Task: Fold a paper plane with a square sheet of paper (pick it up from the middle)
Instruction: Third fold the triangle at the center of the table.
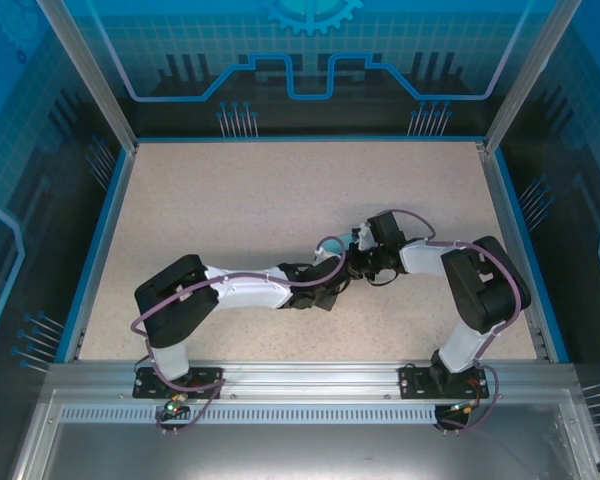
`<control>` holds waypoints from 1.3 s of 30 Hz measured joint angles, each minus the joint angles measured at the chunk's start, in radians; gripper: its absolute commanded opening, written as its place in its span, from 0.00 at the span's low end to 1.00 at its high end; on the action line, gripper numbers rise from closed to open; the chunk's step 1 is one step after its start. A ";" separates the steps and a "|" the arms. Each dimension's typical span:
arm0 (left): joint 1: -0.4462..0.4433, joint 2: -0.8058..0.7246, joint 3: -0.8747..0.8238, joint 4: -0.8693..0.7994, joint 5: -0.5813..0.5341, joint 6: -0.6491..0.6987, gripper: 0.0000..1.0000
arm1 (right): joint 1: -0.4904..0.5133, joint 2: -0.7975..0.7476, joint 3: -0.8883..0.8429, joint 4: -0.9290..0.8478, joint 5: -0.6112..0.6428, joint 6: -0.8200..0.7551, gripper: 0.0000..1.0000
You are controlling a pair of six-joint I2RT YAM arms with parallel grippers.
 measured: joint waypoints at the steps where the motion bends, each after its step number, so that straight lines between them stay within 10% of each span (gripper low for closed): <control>1: -0.004 0.003 0.000 0.000 -0.009 -0.005 0.42 | 0.000 0.000 0.000 0.000 0.000 0.000 0.10; 21: -0.017 0.032 0.006 -0.003 -0.089 -0.026 0.17 | 0.005 -0.028 0.000 -0.007 0.000 0.004 0.12; 39: -0.026 0.031 0.008 0.001 -0.095 -0.007 0.37 | 0.005 -0.028 0.000 -0.011 0.000 0.004 0.12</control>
